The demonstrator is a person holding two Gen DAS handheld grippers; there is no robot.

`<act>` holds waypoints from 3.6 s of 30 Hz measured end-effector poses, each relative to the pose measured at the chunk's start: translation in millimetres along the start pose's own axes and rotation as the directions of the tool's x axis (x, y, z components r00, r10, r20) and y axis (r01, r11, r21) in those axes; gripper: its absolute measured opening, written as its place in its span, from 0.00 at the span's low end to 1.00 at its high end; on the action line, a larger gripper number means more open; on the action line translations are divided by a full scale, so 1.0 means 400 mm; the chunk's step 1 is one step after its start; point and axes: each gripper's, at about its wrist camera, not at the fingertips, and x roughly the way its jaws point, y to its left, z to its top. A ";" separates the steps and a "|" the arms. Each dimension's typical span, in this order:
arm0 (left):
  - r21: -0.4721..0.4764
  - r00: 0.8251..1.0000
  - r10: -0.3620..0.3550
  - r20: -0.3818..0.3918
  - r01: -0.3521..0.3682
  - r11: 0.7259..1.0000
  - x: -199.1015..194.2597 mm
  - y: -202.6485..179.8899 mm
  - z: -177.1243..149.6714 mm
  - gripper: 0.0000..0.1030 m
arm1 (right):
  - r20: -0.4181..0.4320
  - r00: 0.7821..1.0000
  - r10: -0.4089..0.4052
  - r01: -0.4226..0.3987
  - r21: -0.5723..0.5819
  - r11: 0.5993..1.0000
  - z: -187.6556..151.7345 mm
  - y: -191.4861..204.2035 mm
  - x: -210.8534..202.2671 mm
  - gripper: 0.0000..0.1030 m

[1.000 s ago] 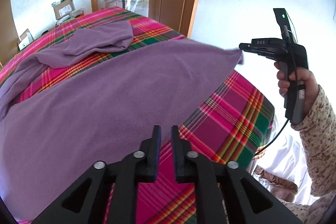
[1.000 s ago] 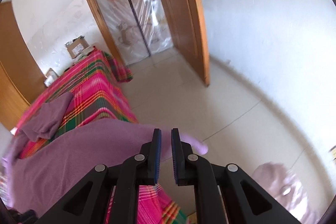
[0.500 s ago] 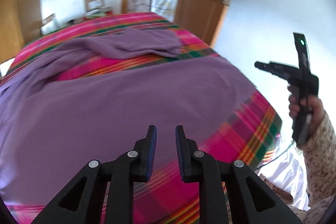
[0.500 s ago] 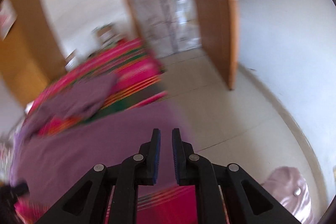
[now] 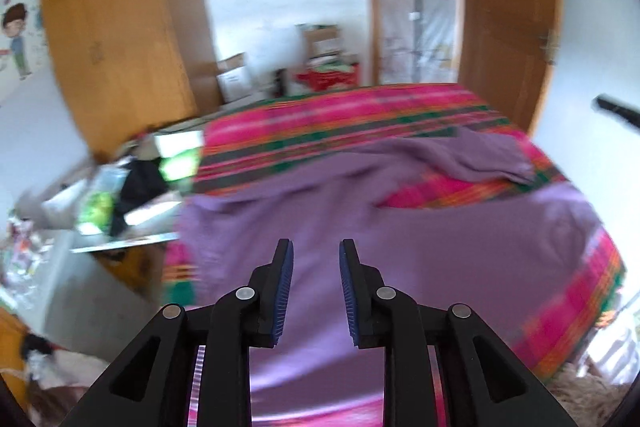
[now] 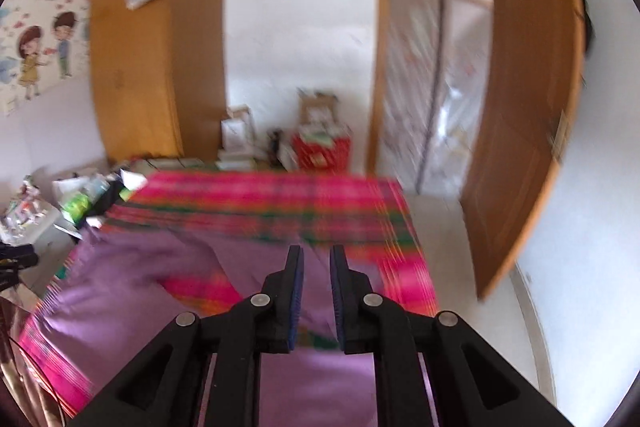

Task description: Fold clothes

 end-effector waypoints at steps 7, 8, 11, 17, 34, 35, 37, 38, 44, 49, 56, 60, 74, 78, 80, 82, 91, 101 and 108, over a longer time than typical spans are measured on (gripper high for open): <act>0.056 0.988 0.152 -0.013 -0.151 0.987 0.032 0.137 0.165 0.24 | 0.056 0.996 0.075 -0.068 -0.114 0.991 0.257 0.144 0.093 0.15; 0.073 0.986 0.168 -0.015 -0.166 0.983 0.038 0.151 0.193 0.24 | 0.066 0.994 0.082 -0.073 -0.136 0.988 0.290 0.167 0.106 0.15; 0.107 0.980 0.198 0.033 -0.201 0.974 0.058 0.169 0.262 0.24 | 0.042 0.987 0.157 -0.150 -0.130 0.980 0.343 0.230 0.201 0.18; 0.193 0.989 0.145 -0.038 -0.135 0.972 0.240 0.143 0.256 0.24 | -0.166 0.950 0.264 -0.287 -0.141 0.947 0.239 0.353 0.468 0.22; 0.462 0.955 0.147 -0.258 -0.012 0.887 0.556 0.093 0.100 0.25 | -0.462 0.850 0.253 -0.454 -0.396 0.798 -0.082 0.497 0.748 0.36; 0.459 0.953 0.153 -0.262 -0.017 0.888 0.565 0.099 0.102 0.25 | -0.466 0.848 0.251 -0.458 -0.408 0.789 -0.091 0.498 0.755 0.36; 0.452 0.948 0.166 -0.271 -0.027 0.891 0.584 0.111 0.104 0.25 | -0.475 0.845 0.246 -0.468 -0.432 0.771 -0.108 0.500 0.770 0.36; 0.449 0.946 0.172 -0.275 -0.032 0.893 0.593 0.118 0.105 0.25 | -0.479 0.843 0.244 -0.473 -0.444 0.761 -0.117 0.501 0.777 0.36; 0.412 0.931 0.208 -0.300 -0.070 0.909 0.646 0.153 0.117 0.25 | -0.493 0.834 0.248 -0.489 -0.453 0.745 -0.130 0.499 0.812 0.13; 0.354 0.934 0.173 -0.314 -0.054 0.934 0.676 0.180 0.128 0.27 | -0.492 0.828 0.269 -0.491 -0.406 0.771 -0.106 0.489 0.834 0.06; 0.321 0.940 0.143 -0.309 -0.038 0.946 0.686 0.194 0.131 0.22 | -0.488 0.820 0.298 -0.493 -0.337 0.802 -0.072 0.474 0.865 0.06; 0.307 0.941 0.134 -0.311 -0.034 0.951 0.692 0.200 0.131 0.12 | -0.494 0.820 0.289 -0.483 -0.326 0.813 -0.057 0.487 0.892 0.06; 0.202 0.941 0.182 -0.285 -0.126 0.971 0.722 0.249 0.148 0.04 | -0.493 0.832 0.253 -0.435 -0.298 0.850 -0.046 0.510 0.983 0.11; 0.196 0.938 0.186 -0.293 -0.132 0.972 0.725 0.253 0.146 0.04 | -0.494 0.828 0.264 -0.437 -0.273 0.857 -0.032 0.512 0.998 0.13; 0.192 0.936 0.188 -0.298 -0.134 0.972 0.727 0.255 0.145 0.04 | -0.496 0.828 0.260 -0.424 -0.252 0.870 -0.025 0.508 1.012 0.23; 0.189 0.934 0.190 -0.302 -0.136 0.972 0.729 0.258 0.144 0.03 | -0.507 0.823 0.254 -0.415 -0.234 0.879 -0.020 0.503 1.027 0.28; 0.174 0.932 0.197 -0.306 -0.148 0.974 0.730 0.261 0.142 0.05 | -0.516 0.794 0.321 -0.474 -0.195 0.859 -0.007 0.439 0.969 0.30; 0.164 0.929 0.209 -0.307 -0.164 0.973 0.732 0.257 0.143 0.06 | -0.504 0.818 0.276 -0.468 -0.306 0.829 -0.086 0.359 0.834 0.30; 0.169 0.928 0.217 -0.303 -0.172 0.970 0.732 0.254 0.142 0.06 | -0.441 0.870 0.221 -0.392 -0.346 0.852 -0.156 0.294 0.738 0.30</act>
